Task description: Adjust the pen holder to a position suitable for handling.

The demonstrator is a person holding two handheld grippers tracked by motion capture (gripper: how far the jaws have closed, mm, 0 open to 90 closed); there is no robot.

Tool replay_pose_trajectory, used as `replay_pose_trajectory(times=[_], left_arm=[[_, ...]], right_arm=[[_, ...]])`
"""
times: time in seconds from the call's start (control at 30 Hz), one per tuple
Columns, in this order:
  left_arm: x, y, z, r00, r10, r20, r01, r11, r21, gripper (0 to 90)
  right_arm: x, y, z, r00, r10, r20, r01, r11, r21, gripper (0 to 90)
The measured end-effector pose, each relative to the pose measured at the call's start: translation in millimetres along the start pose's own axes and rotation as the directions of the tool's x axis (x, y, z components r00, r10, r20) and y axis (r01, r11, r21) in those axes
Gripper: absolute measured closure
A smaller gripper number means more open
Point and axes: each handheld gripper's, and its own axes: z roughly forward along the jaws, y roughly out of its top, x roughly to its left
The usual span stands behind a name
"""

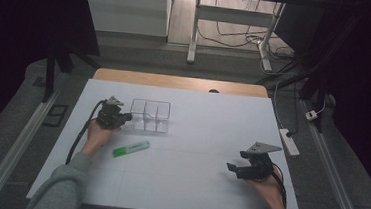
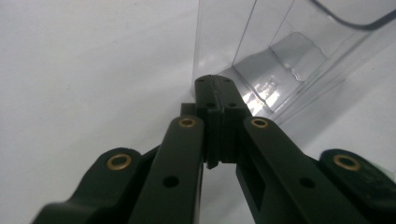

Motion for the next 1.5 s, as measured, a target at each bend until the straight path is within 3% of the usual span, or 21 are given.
replay_pose_trajectory(times=[0.4,0.63,1.4,1.5], left_arm=[[-16.0,11.6,11.4,0.999,0.032,0.031,-0.032,0.9994,0.016,89.3],[-32.9,19.1,19.9,0.9955,0.084,0.044,-0.085,0.996,0.028,89.3],[-63.2,34.2,40.4,0.9875,0.14,0.072,-0.144,0.9887,0.042,89.2],[-63.5,34.5,41.7,0.9884,0.134,0.07,-0.137,0.9897,0.041,89.2]], right_arm=[[-0.6,-0.4,0.5,1.0,-0.004,-0.003,0.004,1.0,0.003,24.8],[-0.7,-0.6,-0.2,1.0,-0.004,0.0,0.004,1.0,0.002,24.7],[-0.6,-0.6,-2.1,1.0,0.002,0.003,-0.002,1.0,0.0,24.5],[-0.5,-0.8,-1.8,1.0,-0.001,0.001,0.001,1.0,0.002,24.5]])
